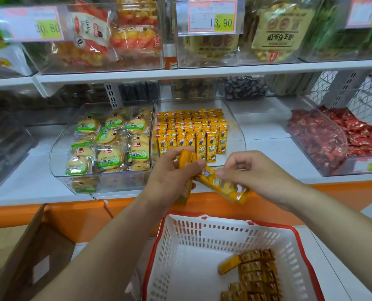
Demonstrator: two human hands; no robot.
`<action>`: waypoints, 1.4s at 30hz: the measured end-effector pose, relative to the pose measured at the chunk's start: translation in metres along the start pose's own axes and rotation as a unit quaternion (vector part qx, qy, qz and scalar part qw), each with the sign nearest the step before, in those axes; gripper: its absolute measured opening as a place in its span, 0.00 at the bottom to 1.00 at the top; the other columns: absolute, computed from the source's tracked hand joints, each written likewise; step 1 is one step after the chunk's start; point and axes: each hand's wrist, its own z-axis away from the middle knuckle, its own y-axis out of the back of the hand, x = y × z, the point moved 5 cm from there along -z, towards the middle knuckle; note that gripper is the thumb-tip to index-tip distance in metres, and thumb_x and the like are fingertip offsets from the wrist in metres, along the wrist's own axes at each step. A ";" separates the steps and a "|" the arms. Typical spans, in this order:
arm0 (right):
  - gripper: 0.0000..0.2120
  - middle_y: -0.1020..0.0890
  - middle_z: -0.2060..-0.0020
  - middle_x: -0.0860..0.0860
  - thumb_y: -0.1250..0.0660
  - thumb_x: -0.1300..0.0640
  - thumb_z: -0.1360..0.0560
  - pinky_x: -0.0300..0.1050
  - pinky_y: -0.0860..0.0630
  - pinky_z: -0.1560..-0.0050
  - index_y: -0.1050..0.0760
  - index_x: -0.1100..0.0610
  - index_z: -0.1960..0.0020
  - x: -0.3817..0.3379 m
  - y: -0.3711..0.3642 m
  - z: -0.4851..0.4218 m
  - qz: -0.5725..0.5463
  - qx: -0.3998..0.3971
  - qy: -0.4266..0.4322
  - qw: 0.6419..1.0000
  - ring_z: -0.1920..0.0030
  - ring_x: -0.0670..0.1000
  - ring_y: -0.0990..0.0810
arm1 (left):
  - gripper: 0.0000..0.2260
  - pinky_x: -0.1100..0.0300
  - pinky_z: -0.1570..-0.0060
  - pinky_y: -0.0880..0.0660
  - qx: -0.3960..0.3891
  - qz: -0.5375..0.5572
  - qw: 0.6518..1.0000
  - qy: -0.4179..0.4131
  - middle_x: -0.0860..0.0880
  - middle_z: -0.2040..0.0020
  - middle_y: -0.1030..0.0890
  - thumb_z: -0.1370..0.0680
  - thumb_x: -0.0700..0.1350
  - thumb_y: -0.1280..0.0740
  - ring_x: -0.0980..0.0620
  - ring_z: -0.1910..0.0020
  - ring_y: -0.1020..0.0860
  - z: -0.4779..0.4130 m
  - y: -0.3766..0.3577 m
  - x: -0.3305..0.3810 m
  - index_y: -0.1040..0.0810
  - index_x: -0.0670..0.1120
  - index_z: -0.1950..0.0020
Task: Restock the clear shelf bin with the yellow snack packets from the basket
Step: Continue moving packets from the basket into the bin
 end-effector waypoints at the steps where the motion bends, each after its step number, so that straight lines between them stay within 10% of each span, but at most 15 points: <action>1: 0.14 0.18 0.66 0.52 0.23 0.49 0.34 0.38 0.28 0.66 0.22 0.59 0.59 0.000 -0.007 0.000 0.002 -0.011 -0.009 1.000 0.65 0.48 0.21 | 0.15 0.62 0.68 0.22 -0.001 -0.001 1.000 -0.003 0.43 0.56 0.14 0.24 0.43 0.25 0.56 0.67 0.18 0.001 0.000 0.000 0.20 0.47 0.38; 7: 0.29 0.22 0.53 0.52 0.25 0.65 0.28 0.45 0.21 0.64 0.30 0.44 0.34 -0.003 -0.018 0.003 -0.043 -0.082 -0.032 0.995 0.61 0.53 0.15 | 0.14 0.62 0.67 0.22 0.010 -0.004 1.000 -0.009 0.43 0.53 0.14 0.22 0.45 0.26 0.52 0.62 0.16 0.002 0.001 0.003 0.21 0.48 0.37; 16: 0.18 0.18 0.52 0.52 0.19 0.59 0.34 0.50 0.22 0.55 0.23 0.50 0.49 -0.020 0.055 -0.055 0.224 0.150 0.086 0.959 0.56 0.53 0.19 | 0.14 0.64 0.67 0.21 0.016 0.002 1.000 0.008 0.44 0.50 0.15 0.21 0.43 0.27 0.56 0.64 0.16 -0.002 0.011 0.005 0.21 0.46 0.36; 23: 0.25 0.18 0.46 0.53 0.24 0.44 0.30 0.53 0.27 0.45 0.25 0.46 0.36 0.002 0.061 -0.132 0.561 0.117 0.082 0.815 0.41 0.59 0.25 | 0.13 0.64 0.65 0.21 0.022 0.008 1.000 0.007 0.46 0.51 0.15 0.21 0.45 0.28 0.53 0.60 0.15 -0.005 0.014 0.003 0.21 0.49 0.37; 35: 0.12 0.19 0.50 0.52 0.28 0.52 0.28 0.51 0.29 0.44 0.21 0.50 0.45 0.023 0.042 -0.189 0.723 0.031 -0.002 0.690 0.43 0.56 0.23 | 0.12 0.59 0.58 0.17 0.022 0.000 1.000 -0.001 0.50 0.52 0.14 0.22 0.47 0.27 0.53 0.56 0.13 -0.016 0.023 -0.004 0.20 0.51 0.38; 42: 0.16 0.20 0.45 0.48 0.28 0.47 0.28 0.51 0.26 0.45 0.22 0.48 0.42 -0.002 0.045 -0.111 0.582 0.124 0.080 0.800 0.42 0.55 0.24 | 0.10 0.64 0.65 0.20 0.040 -0.013 0.999 0.010 0.50 0.54 0.14 0.24 0.52 0.25 0.58 0.58 0.16 -0.016 0.026 -0.006 0.17 0.51 0.45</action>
